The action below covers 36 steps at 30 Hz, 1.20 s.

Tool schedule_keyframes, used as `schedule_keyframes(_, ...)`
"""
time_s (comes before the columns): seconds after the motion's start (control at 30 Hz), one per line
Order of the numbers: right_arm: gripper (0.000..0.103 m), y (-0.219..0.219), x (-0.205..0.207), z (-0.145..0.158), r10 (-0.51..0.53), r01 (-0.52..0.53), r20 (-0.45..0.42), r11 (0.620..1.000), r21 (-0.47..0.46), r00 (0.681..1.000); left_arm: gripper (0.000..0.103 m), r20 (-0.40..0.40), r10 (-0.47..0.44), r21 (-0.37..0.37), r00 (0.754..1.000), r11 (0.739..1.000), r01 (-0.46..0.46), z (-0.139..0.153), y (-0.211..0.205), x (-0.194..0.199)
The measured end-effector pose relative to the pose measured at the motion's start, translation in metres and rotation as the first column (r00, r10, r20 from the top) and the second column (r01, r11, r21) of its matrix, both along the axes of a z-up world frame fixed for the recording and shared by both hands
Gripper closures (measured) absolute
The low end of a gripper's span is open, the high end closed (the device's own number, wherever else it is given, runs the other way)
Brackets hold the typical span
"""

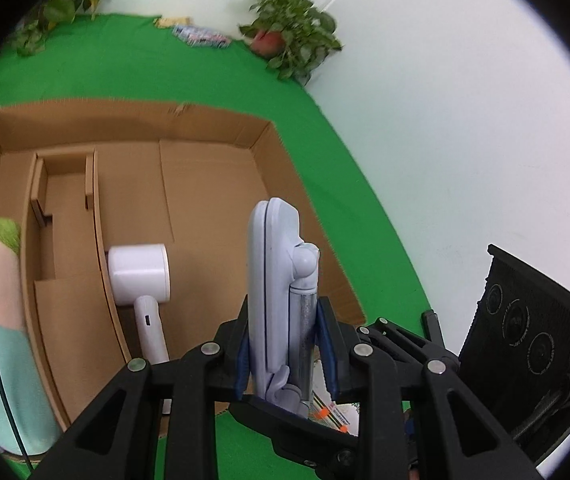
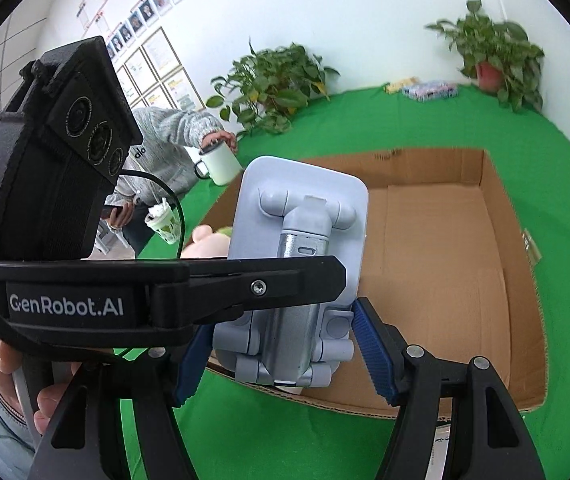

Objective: Organize objects
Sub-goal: 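Lift the phone stand and carry it over the box with the right gripper, then lower the phone stand beside the hair dryer and open the right gripper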

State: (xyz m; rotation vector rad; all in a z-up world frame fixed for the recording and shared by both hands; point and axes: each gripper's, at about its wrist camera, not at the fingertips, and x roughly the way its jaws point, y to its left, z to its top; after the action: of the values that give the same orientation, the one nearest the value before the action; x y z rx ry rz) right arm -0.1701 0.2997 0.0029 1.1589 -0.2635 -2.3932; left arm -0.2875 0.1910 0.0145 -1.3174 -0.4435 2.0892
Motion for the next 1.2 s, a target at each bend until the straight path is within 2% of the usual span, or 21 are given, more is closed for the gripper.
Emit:
schedule_keyframes(0.23, 0.038, 0.009, -0.024, -0.058, 0.013, -0.009, 0.155, 1.0, -0.02, 0.988, 0.076, 0.147, 0.014, -0.017, 0.989, 1.0, -0.012, -0.054, 0.008, -0.018)
schedule_keyframes(0.43, 0.038, 0.014, -0.044, -0.09, 0.027, -0.019, 0.259, 0.999, -0.03, 0.965, 0.075, 0.244, 0.031, -0.034, 0.969, 0.999, -0.024, -0.083, 0.011, -0.027)
schedule_keyframes(0.53, 0.039, 0.012, -0.044, -0.101, 0.036, -0.03, 0.291, 0.999, -0.023, 0.956, 0.07, 0.246, 0.056, -0.103, 0.968, 0.994, -0.032, -0.085, 0.01, -0.027)
schedule_keyframes(0.67, 0.039, 0.012, -0.041, -0.115, 0.002, -0.023, 0.323, 0.998, 0.061, 0.946, 0.07, 0.19, 0.084, -0.159, 0.978, 0.986, -0.054, -0.068, 0.0, -0.018)
schedule_keyframes(0.77, 0.039, 0.006, -0.042, -0.123, -0.007, -0.042, 0.338, 0.99, 0.137, 0.941, 0.069, 0.103, 0.082, -0.164, 0.991, 0.984, -0.065, -0.046, -0.013, -0.004)
schedule_keyframes(0.83, 0.038, -0.001, -0.045, -0.127, -0.005, -0.058, 0.352, 0.984, 0.17, 0.936, 0.067, 0.021, 0.1, -0.219, 0.995, 0.971, -0.093, -0.032, -0.023, 0.012)
schedule_keyframes(0.9, 0.036, -0.005, -0.045, -0.127, -0.011, -0.06, 0.361, 0.981, 0.184, 0.932, 0.067, -0.055, 0.112, -0.308, 0.992, 0.943, -0.124, -0.028, -0.035, 0.03)
schedule_keyframes(0.93, 0.035, -0.006, -0.045, -0.126, -0.012, -0.06, 0.36, 0.98, 0.188, 0.933, 0.067, -0.074, 0.119, -0.35, 0.99, 0.927, -0.137, -0.03, -0.041, 0.025)
schedule_keyframes(1.0, 0.035, -0.005, -0.045, -0.122, 0.009, -0.071, 0.349, 0.984, 0.165, 0.937, 0.067, -0.09, 0.132, -0.444, 0.987, 0.882, -0.158, -0.041, -0.052, 0.036)
schedule_keyframes(1.03, 0.036, -0.004, -0.045, -0.12, 0.012, -0.073, 0.347, 0.984, 0.163, 0.938, 0.067, -0.076, 0.141, -0.469, 0.987, 0.869, -0.161, -0.048, -0.059, 0.04)
schedule_keyframes(1.07, 0.036, -0.003, -0.046, -0.119, 0.006, -0.069, 0.345, 0.983, 0.171, 0.939, 0.068, -0.065, 0.149, -0.484, 0.987, 0.86, -0.162, -0.056, -0.063, 0.043)
schedule_keyframes(1.1, 0.036, -0.003, -0.047, -0.121, -0.007, -0.062, 0.347, 0.981, 0.186, 0.938, 0.071, -0.067, 0.14, -0.483, 0.988, 0.862, -0.155, -0.061, -0.068, 0.048)
schedule_keyframes(1.13, 0.042, -0.003, -0.047, -0.122, -0.014, -0.059, 0.352, 0.979, 0.194, 0.936, 0.071, -0.091, 0.125, -0.481, 0.988, 0.863, -0.153, -0.059, -0.072, 0.051)
schedule_keyframes(1.2, 0.044, -0.007, -0.045, -0.123, -0.029, -0.056, 0.344, 0.971, 0.233, 0.939, 0.071, -0.102, 0.103, -0.505, 0.989, 0.851, -0.141, -0.056, -0.066, 0.058)
